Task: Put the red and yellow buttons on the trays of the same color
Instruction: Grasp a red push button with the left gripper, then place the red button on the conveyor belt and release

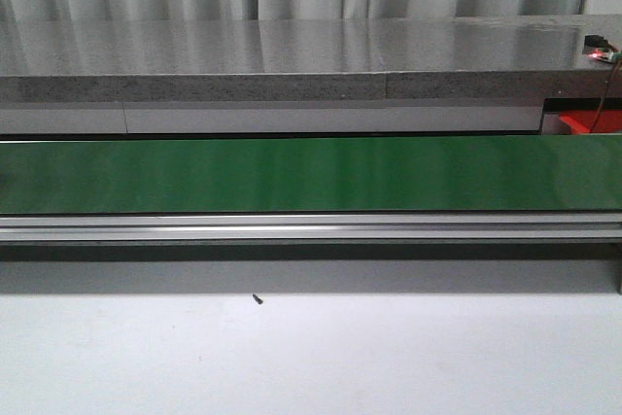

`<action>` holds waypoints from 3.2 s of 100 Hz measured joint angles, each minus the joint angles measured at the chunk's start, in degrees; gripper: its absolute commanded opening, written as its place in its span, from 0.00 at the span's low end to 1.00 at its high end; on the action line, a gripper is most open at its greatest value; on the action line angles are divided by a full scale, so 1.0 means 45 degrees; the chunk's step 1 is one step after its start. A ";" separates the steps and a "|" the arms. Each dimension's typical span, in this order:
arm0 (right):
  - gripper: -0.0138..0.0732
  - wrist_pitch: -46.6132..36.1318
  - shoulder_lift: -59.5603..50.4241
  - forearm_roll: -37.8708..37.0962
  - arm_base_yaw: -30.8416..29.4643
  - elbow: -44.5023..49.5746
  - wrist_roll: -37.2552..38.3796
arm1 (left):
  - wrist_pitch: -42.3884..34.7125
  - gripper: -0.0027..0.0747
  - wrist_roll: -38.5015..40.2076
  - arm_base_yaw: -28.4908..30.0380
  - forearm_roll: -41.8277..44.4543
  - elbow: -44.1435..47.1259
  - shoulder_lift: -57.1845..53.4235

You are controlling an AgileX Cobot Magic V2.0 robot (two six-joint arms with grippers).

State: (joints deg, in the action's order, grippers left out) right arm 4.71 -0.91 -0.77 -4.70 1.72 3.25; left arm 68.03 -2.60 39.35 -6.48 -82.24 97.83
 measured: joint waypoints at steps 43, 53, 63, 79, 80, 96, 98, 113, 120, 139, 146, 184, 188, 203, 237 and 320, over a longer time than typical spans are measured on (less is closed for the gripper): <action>0.08 0.0000 0.0000 0.0000 0.0000 0.0000 0.0000 | -0.1161 0.84 -0.0074 0.0000 0.0094 0.0105 0.1738; 0.08 0.0000 0.0000 0.0000 0.0000 0.0000 0.0000 | -0.1424 0.84 -0.0074 0.0000 0.0176 0.0105 0.2157; 0.08 0.0000 0.0000 0.0000 0.0000 0.0000 0.0000 | -0.1591 0.84 -0.0091 0.0000 0.0202 0.0105 0.2475; 0.08 0.0000 0.0000 0.0000 0.0000 0.0000 0.0000 | -0.2024 0.84 -0.0091 0.0000 0.0212 0.0105 0.2787; 0.08 0.0000 0.0000 0.0000 0.0000 0.0000 0.0000 | -0.2028 0.84 -0.0091 0.0000 0.0212 0.0105 0.2813; 0.08 0.0000 0.0000 0.0000 0.0000 0.0000 0.0000 | -0.2250 0.82 -0.0091 0.0000 0.0212 0.0105 0.2841; 0.08 0.0000 0.0000 0.0000 0.0000 0.0000 0.0000 | -0.2265 0.81 -0.0091 0.0000 0.0212 0.0105 0.2870; 0.08 0.0000 0.0000 0.0000 0.0000 0.0000 0.0000 | -0.2265 0.70 -0.0091 0.0000 0.0212 0.0105 0.3109; 0.08 0.0000 0.0000 0.0000 0.0000 0.0000 0.0000 | -0.2265 0.65 -0.0091 0.0000 0.0212 0.0105 0.3202; 0.08 0.0000 0.0000 0.0000 0.0000 0.0000 0.0000 | -0.2265 0.51 -0.0091 0.0000 0.0212 0.0105 0.3294; 0.08 0.0000 0.0000 0.0000 0.0000 0.0000 0.0000 | -0.2241 0.43 -0.0091 0.0000 0.0212 0.0105 0.3294; 0.08 0.0000 0.0000 0.0000 0.0000 0.0000 0.0000 | -0.1895 0.05 -0.0091 0.0000 0.0212 0.0082 0.3264; 0.08 0.0000 0.0000 0.0000 0.0000 0.0000 0.0000 | -0.1770 0.04 -0.0091 0.0000 0.0212 0.0004 0.3155; 0.08 0.0000 0.0000 0.0000 0.0000 0.0000 0.0000 | -0.1120 0.04 -0.0091 0.0000 -0.0132 -0.0700 0.2207; 0.08 0.0000 0.0000 0.0000 0.0000 0.0000 0.0000 | 0.0133 0.04 -0.0091 -0.1307 -0.1481 -0.2209 -0.0022; 0.08 0.0000 0.0000 0.0000 0.0000 0.0000 0.0000 | 0.0545 0.22 -0.0046 -0.5338 -0.0275 -0.2228 0.1790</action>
State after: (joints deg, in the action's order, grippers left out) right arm 4.71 -0.91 -0.77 -4.70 1.72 3.25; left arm 70.48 -2.80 15.33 -7.72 -92.26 105.88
